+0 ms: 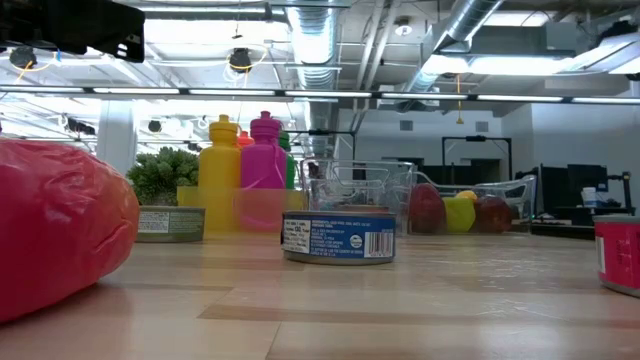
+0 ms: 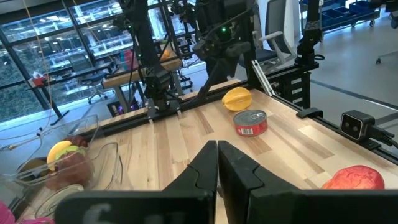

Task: Pick & Place Food Item
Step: Put the yellow starfruit into the right transparent bin

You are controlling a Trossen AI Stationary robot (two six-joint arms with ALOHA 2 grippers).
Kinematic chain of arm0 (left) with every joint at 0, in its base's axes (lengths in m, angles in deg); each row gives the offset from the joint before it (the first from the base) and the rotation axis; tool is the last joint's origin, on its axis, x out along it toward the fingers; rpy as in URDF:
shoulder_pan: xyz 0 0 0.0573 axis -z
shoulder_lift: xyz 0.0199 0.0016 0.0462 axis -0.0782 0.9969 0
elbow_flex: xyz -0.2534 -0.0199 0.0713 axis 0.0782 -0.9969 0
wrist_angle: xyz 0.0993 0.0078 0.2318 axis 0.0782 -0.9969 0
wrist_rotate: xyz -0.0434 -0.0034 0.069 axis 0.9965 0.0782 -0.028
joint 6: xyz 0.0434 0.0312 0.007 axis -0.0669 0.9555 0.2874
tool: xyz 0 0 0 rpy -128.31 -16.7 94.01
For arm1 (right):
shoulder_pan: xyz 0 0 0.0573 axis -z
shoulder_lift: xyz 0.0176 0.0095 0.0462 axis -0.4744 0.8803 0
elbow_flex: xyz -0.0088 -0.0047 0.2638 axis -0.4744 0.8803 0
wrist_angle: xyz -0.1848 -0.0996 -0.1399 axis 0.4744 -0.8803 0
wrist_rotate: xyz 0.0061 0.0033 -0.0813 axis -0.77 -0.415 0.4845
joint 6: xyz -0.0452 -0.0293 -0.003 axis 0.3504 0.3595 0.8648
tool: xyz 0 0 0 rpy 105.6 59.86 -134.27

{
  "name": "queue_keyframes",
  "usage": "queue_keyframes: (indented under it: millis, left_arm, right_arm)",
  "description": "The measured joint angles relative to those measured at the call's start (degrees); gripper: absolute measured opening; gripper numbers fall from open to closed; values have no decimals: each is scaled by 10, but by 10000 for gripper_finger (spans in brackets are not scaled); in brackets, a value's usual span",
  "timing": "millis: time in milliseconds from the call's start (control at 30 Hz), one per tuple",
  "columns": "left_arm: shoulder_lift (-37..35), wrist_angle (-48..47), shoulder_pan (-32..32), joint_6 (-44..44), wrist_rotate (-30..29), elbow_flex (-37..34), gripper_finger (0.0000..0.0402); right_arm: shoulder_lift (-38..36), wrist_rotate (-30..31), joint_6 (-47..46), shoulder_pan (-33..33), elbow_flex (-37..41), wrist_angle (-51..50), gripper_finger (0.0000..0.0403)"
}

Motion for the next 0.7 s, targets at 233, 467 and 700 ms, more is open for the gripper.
queue_keyframes:
  millis: [233,467,700]
  left_arm:
    - [0,0,0,0,0,0,2]
    - [0,0,0,0,0,0,2]
    - [0,0,0,2,0,0,2]
  right_arm:
    - [0,0,-4,-18,0,1,189]
    - [30,11,-18,-40,1,5,200]
    - [92,9,-17,-43,1,58,187]
